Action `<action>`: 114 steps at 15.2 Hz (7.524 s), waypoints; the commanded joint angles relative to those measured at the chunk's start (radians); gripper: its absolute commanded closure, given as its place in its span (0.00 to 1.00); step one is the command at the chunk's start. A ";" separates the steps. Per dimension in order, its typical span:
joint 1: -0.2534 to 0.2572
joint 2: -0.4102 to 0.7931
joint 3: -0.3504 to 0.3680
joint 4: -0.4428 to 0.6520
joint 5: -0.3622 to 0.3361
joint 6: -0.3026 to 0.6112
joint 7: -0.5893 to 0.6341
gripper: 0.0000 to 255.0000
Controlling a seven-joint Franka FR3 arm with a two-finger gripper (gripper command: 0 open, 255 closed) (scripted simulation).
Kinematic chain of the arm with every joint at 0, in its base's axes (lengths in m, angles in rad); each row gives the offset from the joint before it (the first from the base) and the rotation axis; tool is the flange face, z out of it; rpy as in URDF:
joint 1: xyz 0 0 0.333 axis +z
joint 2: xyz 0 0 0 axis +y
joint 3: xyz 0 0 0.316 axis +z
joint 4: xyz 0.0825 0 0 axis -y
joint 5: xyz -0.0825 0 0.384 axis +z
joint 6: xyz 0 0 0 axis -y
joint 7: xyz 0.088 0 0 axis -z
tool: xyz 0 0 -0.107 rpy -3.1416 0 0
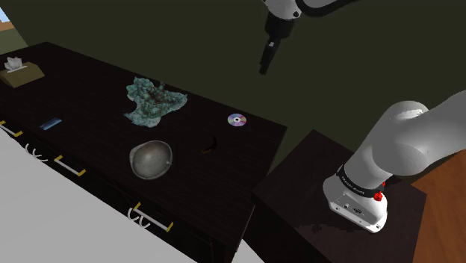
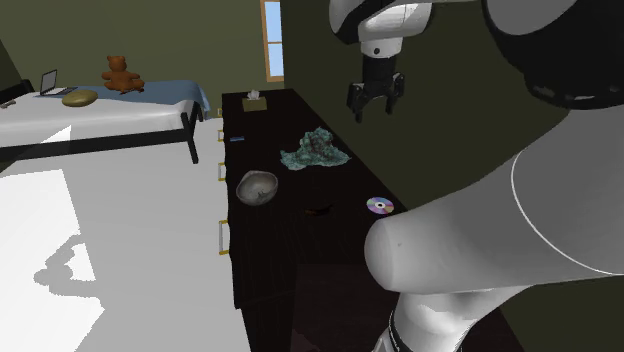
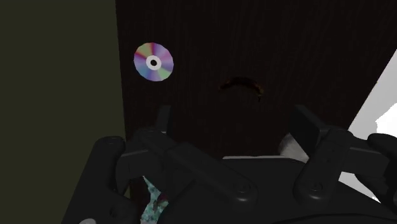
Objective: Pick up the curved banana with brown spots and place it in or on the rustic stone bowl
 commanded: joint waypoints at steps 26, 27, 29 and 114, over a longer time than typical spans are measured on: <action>0.124 0.911 0.050 0.184 -0.102 0.633 -0.357 0.00; 0.130 0.946 0.051 0.203 -0.112 0.645 -0.366 0.00; 0.142 1.017 0.054 0.243 -0.132 0.667 -0.383 0.00; 0.459 1.469 0.131 1.292 -0.164 0.038 -0.200 1.00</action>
